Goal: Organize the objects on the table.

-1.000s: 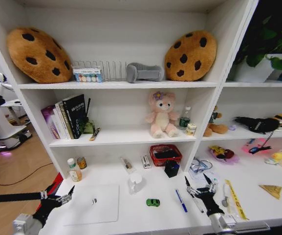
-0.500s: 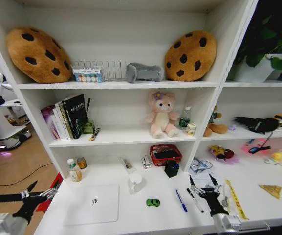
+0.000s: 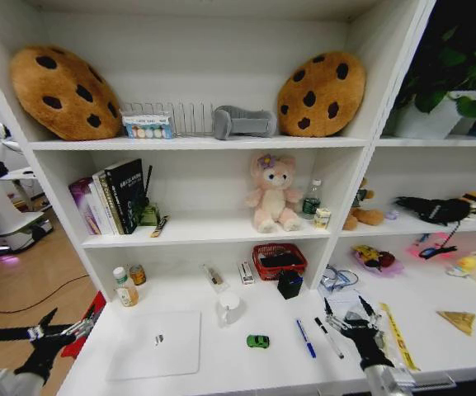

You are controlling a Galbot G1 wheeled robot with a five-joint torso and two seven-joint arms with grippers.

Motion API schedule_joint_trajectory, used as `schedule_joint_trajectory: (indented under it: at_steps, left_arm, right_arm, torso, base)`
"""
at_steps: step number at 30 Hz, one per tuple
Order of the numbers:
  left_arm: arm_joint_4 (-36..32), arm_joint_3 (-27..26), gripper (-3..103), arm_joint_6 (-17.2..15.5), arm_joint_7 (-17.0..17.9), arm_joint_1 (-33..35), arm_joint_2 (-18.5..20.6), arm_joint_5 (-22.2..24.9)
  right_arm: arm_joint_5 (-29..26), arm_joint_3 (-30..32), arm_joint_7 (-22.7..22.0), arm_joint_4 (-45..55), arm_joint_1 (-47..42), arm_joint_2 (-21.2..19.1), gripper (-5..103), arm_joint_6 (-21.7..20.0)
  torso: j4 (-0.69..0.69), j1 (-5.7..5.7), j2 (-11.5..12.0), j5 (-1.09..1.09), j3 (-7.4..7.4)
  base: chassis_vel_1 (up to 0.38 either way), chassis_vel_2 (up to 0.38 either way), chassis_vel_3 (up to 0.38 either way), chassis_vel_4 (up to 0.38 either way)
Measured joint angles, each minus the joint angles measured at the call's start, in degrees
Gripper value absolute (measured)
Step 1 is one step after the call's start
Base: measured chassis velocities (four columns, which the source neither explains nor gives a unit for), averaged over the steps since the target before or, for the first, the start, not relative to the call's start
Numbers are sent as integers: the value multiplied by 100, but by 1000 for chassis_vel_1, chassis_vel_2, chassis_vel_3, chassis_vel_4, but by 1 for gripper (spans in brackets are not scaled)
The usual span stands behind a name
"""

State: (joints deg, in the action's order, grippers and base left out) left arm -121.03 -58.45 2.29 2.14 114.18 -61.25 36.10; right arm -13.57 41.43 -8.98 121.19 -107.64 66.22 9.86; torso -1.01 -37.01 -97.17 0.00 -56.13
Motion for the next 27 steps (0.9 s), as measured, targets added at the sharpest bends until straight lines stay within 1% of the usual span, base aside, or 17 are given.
schedule_joint_trajectory:
  at_steps: [1,4,5,6,7,9,10,13,14,16,18,20,22,23,24,26,27]
  left_arm:
    - [0,0,100,0,0,0,0,0]
    - [-16,112,100,34,-6,8,-23,-162]
    - [-16,112,100,34,-6,8,-23,-162]
    - [-26,133,100,51,-7,32,-28,-201]
    - [-26,133,100,51,-7,32,-28,-201]
    - [-26,149,100,73,-6,48,-28,-250]
    - [-26,149,100,73,-6,48,-28,-250]
    - [-26,206,100,79,-3,57,-45,-343]
    - [-26,206,100,79,-3,57,-45,-343]
    - [-27,255,100,81,-3,63,-55,-406]
    - [-28,262,100,81,-2,60,-59,-416]
    - [-44,266,100,80,3,47,-79,-420]
    - [-44,266,100,79,5,47,-82,-421]
    - [-38,267,100,80,9,49,-101,-440]
    - [-38,267,100,80,9,49,-101,-440]
    - [-13,279,100,88,10,66,-125,-469]
    - [-13,279,100,88,10,66,-125,-469]
  right_arm:
    - [0,0,0,0,0,0,100,0]
    - [-234,-88,-163,327,-193,-162,100,-416]
    - [-234,-88,-163,327,-193,-162,100,-416]
    - [-420,-99,-250,463,-310,-270,100,-628]
    - [-420,-99,-250,463,-310,-270,100,-628]
    - [-726,-101,-478,672,-481,-495,100,-1016]
    - [-726,-101,-478,672,-481,-495,100,-1016]
    - [-1506,-73,-1042,1079,-656,-825,100,-1908]
    - [-1506,-73,-1042,1079,-656,-825,100,-1908]
    - [-1913,-58,-1342,1256,-647,-958,100,-2387]
    - [-2022,-52,-1415,1296,-633,-993,100,-2506]
    - [-2393,-35,-1610,1380,-555,-1093,100,-2854]
    - [-2477,-34,-1642,1391,-535,-1113,100,-2920]
    - [-2922,-35,-1772,1430,-435,-1187,100,-3226]
    - [-2922,-35,-1772,1430,-435,-1187,100,-3226]
    - [-3413,-75,-1856,1415,-247,-1260,100,-3524]
    - [-3413,-75,-1856,1415,-247,-1260,100,-3524]
  torso:
    - [0,0,0,0,0]
    - [0,0,0,0,0]
    - [0,0,0,0,0]
    - [-1,0,0,1,0]
    - [-1,0,0,1,0]
    - [0,0,0,-1,0]
    - [0,0,0,-1,0]
    - [0,0,0,-1,0]
    - [0,0,0,-1,0]
    - [0,0,0,0,0]
    - [0,0,0,0,0]
    - [0,0,0,1,0]
    - [0,0,0,1,0]
    - [0,0,1,0,0]
    - [0,0,1,0,0]
    - [0,0,1,0,0]
    - [0,0,1,0,0]
  base:
    - [0,0,0,0]
    - [0,0,0,0]
    - [0,0,0,0]
    - [0,0,0,0]
    - [0,0,0,0]
    - [0,0,0,0]
    - [0,0,0,0]
    - [0,0,0,0]
    - [0,0,0,0]
    - [0,0,0,0]
    - [0,0,0,0]
    - [0,0,0,0]
    - [0,0,0,0]
    - [0,0,0,0]
    - [0,0,0,0]
    - [0,0,0,0]
    - [0,0,0,0]
